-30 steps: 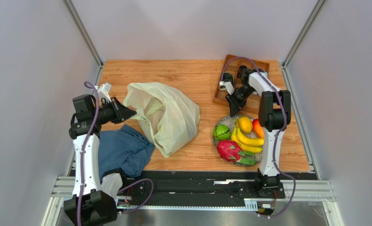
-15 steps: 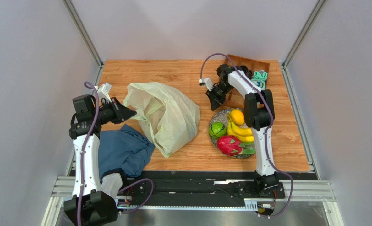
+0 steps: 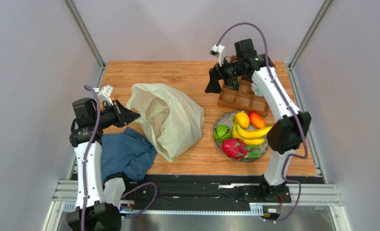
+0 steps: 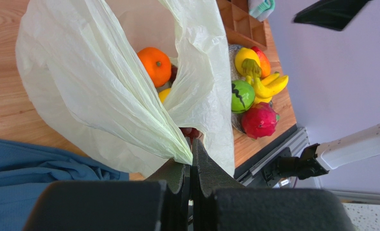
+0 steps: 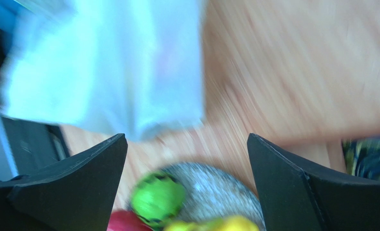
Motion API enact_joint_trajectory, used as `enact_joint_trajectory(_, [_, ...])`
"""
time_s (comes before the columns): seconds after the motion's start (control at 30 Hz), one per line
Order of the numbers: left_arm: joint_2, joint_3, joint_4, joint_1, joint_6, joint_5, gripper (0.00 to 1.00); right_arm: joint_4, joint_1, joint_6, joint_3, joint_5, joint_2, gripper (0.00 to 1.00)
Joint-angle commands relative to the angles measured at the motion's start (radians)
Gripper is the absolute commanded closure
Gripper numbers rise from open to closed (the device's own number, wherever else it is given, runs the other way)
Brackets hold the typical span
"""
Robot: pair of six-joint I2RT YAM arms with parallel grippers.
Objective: Take the fake fruits out of the plastic bag
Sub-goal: Move the plate to the center of the board, then take out the fake fruit from the plastic bag.
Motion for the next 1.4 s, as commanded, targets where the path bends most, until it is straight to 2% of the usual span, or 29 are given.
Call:
enact_joint_trajectory(0.0, [-0.048, -0.007, 0.007, 0.006, -0.025, 0.073, 1.00, 0.205, 0.180, 0.285, 0.003, -0.271, -0.115, 0.00])
enact_joint_trajectory(0.03, [-0.053, -0.007, 0.006, 0.008, -0.025, 0.096, 1.00, 0.233, 0.227, 0.275, 0.000, -0.284, -0.121, 0.01])
enact_joint_trajectory(0.07, [-0.066, -0.005, 0.007, 0.006, -0.024, 0.107, 1.00, 0.239, 0.279, 0.279, 0.007, -0.234, -0.121, 0.07])
enact_joint_trajectory(0.1, [-0.071, -0.004, 0.013, 0.006, -0.028, 0.119, 1.00, 0.243, 0.393, 0.285, 0.016, -0.150, -0.108, 0.11])
enact_joint_trajectory(0.13, [-0.074, -0.002, 0.015, 0.008, -0.043, 0.127, 1.00, 0.245, 0.446, 0.305, 0.024, 0.021, -0.092, 0.17])
enact_joint_trajectory(0.17, [-0.080, -0.001, 0.015, 0.008, -0.050, 0.135, 1.00, 0.254, 0.492, 0.316, 0.023, 0.091, -0.082, 0.24])
enact_joint_trajectory(0.2, [-0.083, 0.008, 0.016, 0.008, -0.051, 0.142, 1.00, 0.269, 0.570, 0.339, -0.006, 0.159, -0.062, 0.38])
enact_joint_trajectory(0.23, [-0.086, 0.014, 0.016, 0.008, -0.056, 0.146, 1.00, 0.315, 0.603, 0.372, -0.029, 0.312, -0.057, 0.39])
enact_joint_trajectory(0.37, [-0.105, 0.034, 0.036, 0.006, -0.090, 0.164, 1.00, 0.375, 0.684, 0.607, -0.111, 0.494, -0.010, 0.49])
enact_joint_trajectory(0.43, [-0.112, 0.053, 0.036, 0.008, -0.102, 0.184, 1.00, 0.372, 0.707, 0.613, -0.120, 0.575, 0.029, 0.51])
enact_joint_trajectory(0.47, [-0.116, 0.057, 0.039, 0.005, -0.109, 0.195, 1.00, 0.368, 0.712, 0.612, -0.131, 0.657, 0.027, 0.66])
enact_joint_trajectory(0.5, [-0.116, 0.065, 0.038, 0.003, -0.117, 0.204, 1.00, 0.363, 0.717, 0.616, -0.143, 0.771, 0.023, 0.76])
enact_joint_trajectory(0.53, [-0.116, 0.068, 0.035, -0.010, -0.125, 0.207, 1.00, 0.345, 0.715, 0.601, -0.183, 0.949, -0.009, 0.84])
enact_joint_trajectory(0.57, [-0.122, 0.073, 0.032, -0.012, -0.126, 0.207, 1.00, 0.336, 0.717, 0.572, -0.212, 1.015, -0.035, 0.87])
enact_joint_trajectory(0.6, [-0.122, 0.076, 0.020, -0.017, -0.132, 0.205, 1.00, 0.325, 0.711, 0.516, -0.253, 1.064, -0.073, 0.87])
enact_joint_trajectory(0.67, [-0.117, 0.074, 0.007, -0.044, -0.111, 0.208, 1.00, 0.256, 0.683, 0.505, -0.371, 1.014, -0.161, 0.72])
enact_joint_trajectory(0.73, [-0.123, 0.056, 0.009, -0.059, -0.097, 0.201, 1.00, 0.234, 0.635, 0.480, -0.456, 0.976, -0.206, 0.66])
enact_joint_trajectory(0.77, [-0.129, 0.029, 0.019, -0.058, -0.100, 0.205, 1.00, 0.254, 0.620, 0.482, -0.555, 0.971, -0.264, 0.62])
enact_joint_trajectory(0.83, [-0.134, 0.005, 0.021, -0.061, -0.093, 0.212, 1.00, 0.329, 0.599, 0.469, -0.632, 0.947, -0.324, 0.58])
enact_joint_trajectory(0.87, [-0.139, -0.001, 0.006, -0.060, -0.094, 0.207, 1.00, 0.332, 0.597, 0.483, -0.654, 0.945, -0.350, 0.52])
enact_joint_trajectory(1.0, [-0.145, 0.002, -0.003, -0.058, -0.099, 0.215, 1.00, 0.349, 0.600, 0.445, -0.645, 0.567, -0.445, 0.32])
enact_joint_trajectory(1.07, [-0.143, -0.013, 0.015, -0.076, -0.126, 0.206, 1.00, 0.366, 0.606, 0.478, -0.623, 0.531, -0.427, 0.25])
enact_joint_trajectory(1.2, [-0.175, -0.084, 0.122, -0.162, -0.191, 0.179, 1.00, 0.368, 0.634, 0.552, -0.536, 0.459, -0.332, 0.29])
enact_joint_trajectory(1.23, [-0.181, -0.091, 0.124, -0.193, -0.186, 0.154, 1.00, 0.372, 0.646, 0.558, -0.502, 0.469, -0.286, 0.29])
enact_joint_trajectory(1.37, [-0.192, -0.093, 0.078, -0.195, -0.186, 0.121, 1.00, 0.397, 0.730, 0.551, -0.419, 0.514, -0.189, 0.32])
